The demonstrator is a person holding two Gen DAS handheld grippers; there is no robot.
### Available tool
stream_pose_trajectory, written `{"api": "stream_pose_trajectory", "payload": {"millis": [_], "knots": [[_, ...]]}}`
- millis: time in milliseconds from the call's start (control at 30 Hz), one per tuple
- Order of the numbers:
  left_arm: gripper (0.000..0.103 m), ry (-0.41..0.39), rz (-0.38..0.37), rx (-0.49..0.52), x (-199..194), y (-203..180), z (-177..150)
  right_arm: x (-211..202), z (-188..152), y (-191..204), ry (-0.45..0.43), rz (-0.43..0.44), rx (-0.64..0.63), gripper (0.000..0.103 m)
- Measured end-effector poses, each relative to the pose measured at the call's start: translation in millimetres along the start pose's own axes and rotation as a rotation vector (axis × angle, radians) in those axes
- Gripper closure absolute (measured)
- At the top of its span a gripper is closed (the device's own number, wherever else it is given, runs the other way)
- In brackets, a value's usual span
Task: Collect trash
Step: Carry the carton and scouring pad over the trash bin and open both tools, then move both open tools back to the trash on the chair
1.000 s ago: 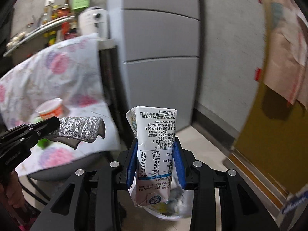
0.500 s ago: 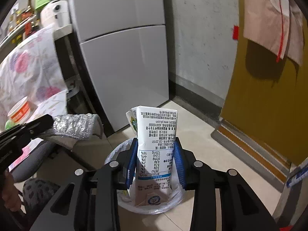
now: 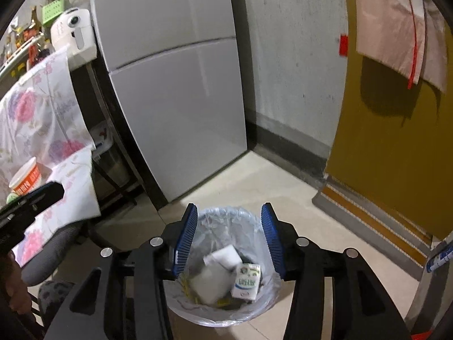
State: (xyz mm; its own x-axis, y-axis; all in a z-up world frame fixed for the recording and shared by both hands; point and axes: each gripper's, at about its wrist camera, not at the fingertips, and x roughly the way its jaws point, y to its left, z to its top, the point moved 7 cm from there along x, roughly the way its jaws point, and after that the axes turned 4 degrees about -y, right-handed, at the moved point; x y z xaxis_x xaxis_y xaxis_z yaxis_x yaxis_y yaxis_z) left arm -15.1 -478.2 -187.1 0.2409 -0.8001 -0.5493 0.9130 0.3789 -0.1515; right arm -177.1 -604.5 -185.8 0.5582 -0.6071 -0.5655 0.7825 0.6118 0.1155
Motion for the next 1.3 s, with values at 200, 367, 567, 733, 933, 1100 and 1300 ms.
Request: {"api": "stream_pose_trajectory", "payload": {"millis": [200, 367, 567, 733, 933, 1100, 1300], "knots": [[0.061, -0.025, 0.079, -0.029, -35, 31, -1, -33, 22, 33, -0.069, 0.048, -0.038, 0.054], [0.052, -0.041, 0.184, -0.046, -77, 63, -8, -58, 27, 89, -0.089, 0.155, -0.094, 0.054], [0.051, -0.032, 0.309, -0.116, -133, 117, -29, -74, 20, 174, -0.073, 0.323, -0.195, 0.054], [0.051, -0.019, 0.444, -0.187, -187, 170, -56, -79, 5, 249, -0.04, 0.45, -0.284, 0.054], [0.045, -0.034, 0.595, -0.28, -245, 229, -84, -90, -19, 339, -0.01, 0.591, -0.414, 0.054], [0.042, -0.046, 0.72, -0.363, -295, 276, -105, -93, -34, 395, 0.004, 0.661, -0.497, 0.05], [0.042, -0.049, 0.807, -0.44, -331, 317, -126, -90, -49, 446, 0.025, 0.715, -0.589, 0.043]]}}
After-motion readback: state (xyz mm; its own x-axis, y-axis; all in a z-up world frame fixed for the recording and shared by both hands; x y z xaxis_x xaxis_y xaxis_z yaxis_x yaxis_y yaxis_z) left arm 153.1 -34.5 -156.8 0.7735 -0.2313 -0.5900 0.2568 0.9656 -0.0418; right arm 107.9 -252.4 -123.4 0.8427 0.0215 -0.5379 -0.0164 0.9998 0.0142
